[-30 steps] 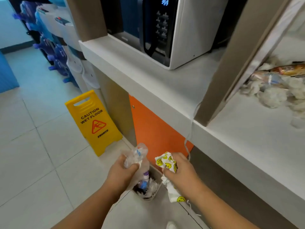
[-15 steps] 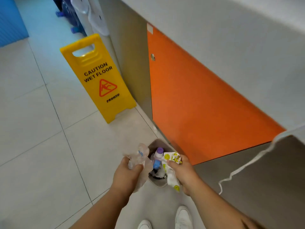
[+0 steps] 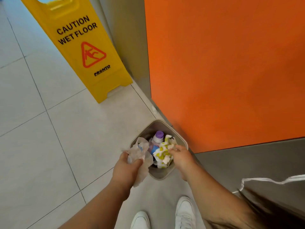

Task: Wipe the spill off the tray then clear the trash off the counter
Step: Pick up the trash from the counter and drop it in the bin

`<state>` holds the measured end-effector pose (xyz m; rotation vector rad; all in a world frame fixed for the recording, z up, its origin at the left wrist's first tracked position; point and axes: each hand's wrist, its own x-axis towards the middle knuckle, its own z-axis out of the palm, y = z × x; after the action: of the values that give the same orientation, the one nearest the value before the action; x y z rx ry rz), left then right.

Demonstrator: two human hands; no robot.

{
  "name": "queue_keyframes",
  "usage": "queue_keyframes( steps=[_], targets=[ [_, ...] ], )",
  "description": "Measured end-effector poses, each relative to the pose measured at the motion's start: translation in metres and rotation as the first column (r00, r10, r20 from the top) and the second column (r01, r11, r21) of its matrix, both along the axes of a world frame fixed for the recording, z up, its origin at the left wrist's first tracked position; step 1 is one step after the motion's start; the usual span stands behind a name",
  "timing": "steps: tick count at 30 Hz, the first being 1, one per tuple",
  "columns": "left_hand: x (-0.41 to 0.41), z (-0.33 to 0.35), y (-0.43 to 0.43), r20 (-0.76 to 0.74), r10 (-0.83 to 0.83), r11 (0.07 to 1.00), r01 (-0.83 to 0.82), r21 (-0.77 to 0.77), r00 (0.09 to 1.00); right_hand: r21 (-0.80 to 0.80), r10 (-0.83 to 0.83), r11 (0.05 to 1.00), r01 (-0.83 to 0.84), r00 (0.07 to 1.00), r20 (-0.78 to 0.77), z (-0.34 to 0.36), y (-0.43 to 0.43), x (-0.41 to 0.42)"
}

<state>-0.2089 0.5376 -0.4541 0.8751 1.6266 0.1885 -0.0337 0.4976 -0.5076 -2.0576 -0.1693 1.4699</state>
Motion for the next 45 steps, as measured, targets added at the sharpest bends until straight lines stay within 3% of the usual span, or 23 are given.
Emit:
queue_keyframes(
  steps=[4, 10, 15, 19, 24, 37, 45],
  targets=[
    [0.012, -0.01, -0.001, -0.017, -0.008, 1.0, 0.007, -0.006, 1.0, -0.012, 0.059, 0.998, -0.06, 0.998, -0.019, -0.007, -0.021, -0.004],
    [0.029, -0.015, 0.0, 0.11, -0.018, 0.996, 0.027, -0.084, 0.994, -0.011, 0.012, 1.0, -0.012, 0.999, -0.05, -0.006, -0.041, -0.002],
    [0.034, -0.008, 0.003, 0.083, -0.032, 0.999, 0.034, -0.026, 0.996, 0.037, -0.024, 0.999, 0.026, 0.998, -0.063, 0.01, -0.042, 0.003],
    [0.035, 0.009, 0.004, 0.078, -0.034, 0.999, 0.035, -0.015, 0.996, 0.067, -0.003, 0.998, 0.01, 0.995, -0.103, 0.03, -0.039, 0.003],
    [0.036, 0.049, -0.002, 0.091, -0.15, 0.989, 0.15, 0.004, 0.985, 0.113, 0.03, 0.993, -0.021, 0.996, -0.078, 0.068, -0.04, 0.0],
    [0.006, 0.229, -0.005, 0.001, -0.434, 0.891, 0.429, 0.152, 0.901, 0.326, 0.061, 0.941, -0.088, 0.994, 0.092, 0.288, -0.053, 0.011],
    [0.008, 0.341, -0.012, -0.076, -0.671, 0.687, 0.657, 0.311, 0.738, 0.51, -0.064, 0.854, -0.105, 0.951, 0.303, 0.45, -0.101, 0.027]
  ],
)
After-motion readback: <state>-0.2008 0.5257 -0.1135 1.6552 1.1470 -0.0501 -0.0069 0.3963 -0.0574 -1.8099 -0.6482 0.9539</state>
